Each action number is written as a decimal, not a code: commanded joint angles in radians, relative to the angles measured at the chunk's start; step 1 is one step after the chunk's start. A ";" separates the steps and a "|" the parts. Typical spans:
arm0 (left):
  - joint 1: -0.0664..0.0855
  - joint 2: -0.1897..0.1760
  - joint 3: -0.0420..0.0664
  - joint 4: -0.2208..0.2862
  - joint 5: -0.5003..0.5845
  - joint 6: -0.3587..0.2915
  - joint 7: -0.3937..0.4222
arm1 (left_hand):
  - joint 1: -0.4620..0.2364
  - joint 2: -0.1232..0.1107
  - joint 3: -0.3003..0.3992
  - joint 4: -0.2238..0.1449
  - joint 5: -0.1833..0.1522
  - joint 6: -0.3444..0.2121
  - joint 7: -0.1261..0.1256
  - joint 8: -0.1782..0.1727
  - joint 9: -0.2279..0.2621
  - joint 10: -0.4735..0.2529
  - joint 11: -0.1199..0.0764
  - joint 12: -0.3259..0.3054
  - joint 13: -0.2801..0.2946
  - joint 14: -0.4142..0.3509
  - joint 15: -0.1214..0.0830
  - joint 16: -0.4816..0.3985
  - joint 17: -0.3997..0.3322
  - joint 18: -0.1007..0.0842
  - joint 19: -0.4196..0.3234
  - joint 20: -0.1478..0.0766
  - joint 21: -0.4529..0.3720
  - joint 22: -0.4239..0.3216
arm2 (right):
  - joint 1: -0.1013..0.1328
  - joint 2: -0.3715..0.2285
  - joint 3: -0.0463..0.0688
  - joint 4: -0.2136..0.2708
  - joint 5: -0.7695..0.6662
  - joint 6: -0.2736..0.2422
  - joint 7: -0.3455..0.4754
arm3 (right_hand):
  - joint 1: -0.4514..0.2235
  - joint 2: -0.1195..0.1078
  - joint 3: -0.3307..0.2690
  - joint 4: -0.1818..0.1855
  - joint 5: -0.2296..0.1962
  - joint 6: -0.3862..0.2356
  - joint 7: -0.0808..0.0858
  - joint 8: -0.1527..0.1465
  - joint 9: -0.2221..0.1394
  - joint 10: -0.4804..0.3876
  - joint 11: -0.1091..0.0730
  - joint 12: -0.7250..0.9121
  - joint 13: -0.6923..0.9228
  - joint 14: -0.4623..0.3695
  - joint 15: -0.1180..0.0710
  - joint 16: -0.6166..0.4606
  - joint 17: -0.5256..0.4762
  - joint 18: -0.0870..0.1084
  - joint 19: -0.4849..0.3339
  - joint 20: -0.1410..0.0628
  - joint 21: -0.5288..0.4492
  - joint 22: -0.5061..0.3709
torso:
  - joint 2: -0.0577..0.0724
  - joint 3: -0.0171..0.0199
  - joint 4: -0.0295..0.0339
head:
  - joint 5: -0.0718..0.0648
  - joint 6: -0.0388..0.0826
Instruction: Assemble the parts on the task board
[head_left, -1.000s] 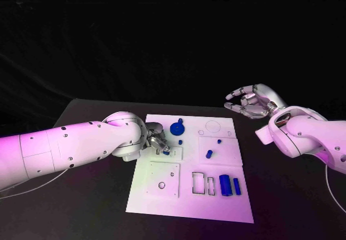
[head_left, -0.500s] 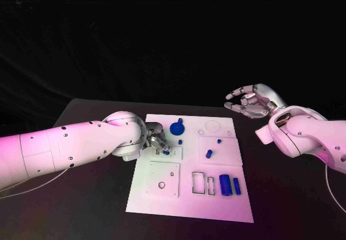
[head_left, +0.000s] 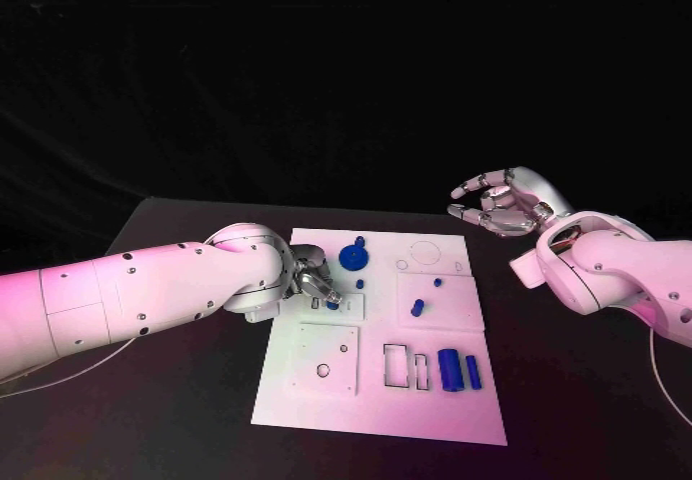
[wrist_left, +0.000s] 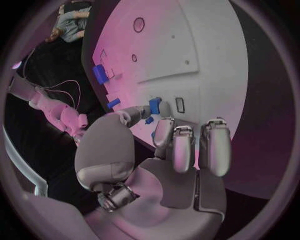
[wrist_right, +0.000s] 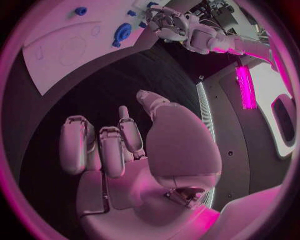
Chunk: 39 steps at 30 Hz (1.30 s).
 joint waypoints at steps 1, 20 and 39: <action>-0.006 0.004 -0.005 0.003 0.013 0.038 -0.006 | -0.013 0.000 -0.018 0.007 -0.006 0.010 -0.005 -0.005 -0.002 0.006 -0.003 0.005 0.003 0.104 -0.007 0.004 0.263 -0.009 0.020 -0.007 0.003 0.046 | -0.001 0.000 0.000 0.002 -0.009 0.000 0.009 | -0.015 0.000 -0.002 0.006 -0.007 0.003 -0.004 0.005 -0.001 -0.007 -0.002 -0.006 -0.002 0.064 -0.006 -0.005 0.086 0.018 -0.007 0.000 -0.004 0.080 | 0.000 0.0004 -0.0003 | -0.001 0.001; -0.006 0.006 -0.005 0.000 0.014 0.034 -0.006 | -0.026 0.001 -0.076 0.047 -0.007 0.020 -0.006 -0.009 0.001 0.008 -0.005 0.006 0.007 0.104 -0.008 0.004 0.263 -0.011 0.023 -0.008 0.005 0.052 | -0.001 -0.002 0.000 0.003 -0.008 -0.002 0.009 | -0.020 -0.003 -0.005 0.009 -0.022 0.002 -0.005 0.007 -0.002 -0.006 -0.003 -0.006 -0.002 0.064 -0.006 -0.005 0.085 0.018 -0.007 -0.001 -0.006 0.080 | 0.000 0.0001 0.0001 | -0.003 0.002; -0.007 -0.003 -0.003 0.001 0.023 -0.005 -0.003 | -0.020 -0.017 -0.232 0.128 0.000 0.026 -0.006 -0.021 0.005 0.007 -0.004 0.004 0.009 0.104 -0.008 0.004 0.263 -0.011 0.024 -0.009 0.003 0.053 | -0.001 0.001 0.000 0.000 -0.009 -0.003 0.009 | -0.008 -0.003 -0.002 0.002 -0.059 -0.001 -0.006 0.011 -0.003 -0.006 -0.004 -0.006 -0.003 0.065 -0.008 -0.007 0.085 0.018 -0.005 -0.002 -0.008 0.080 | 0.000 0.0000 -0.0004 | -0.001 0.002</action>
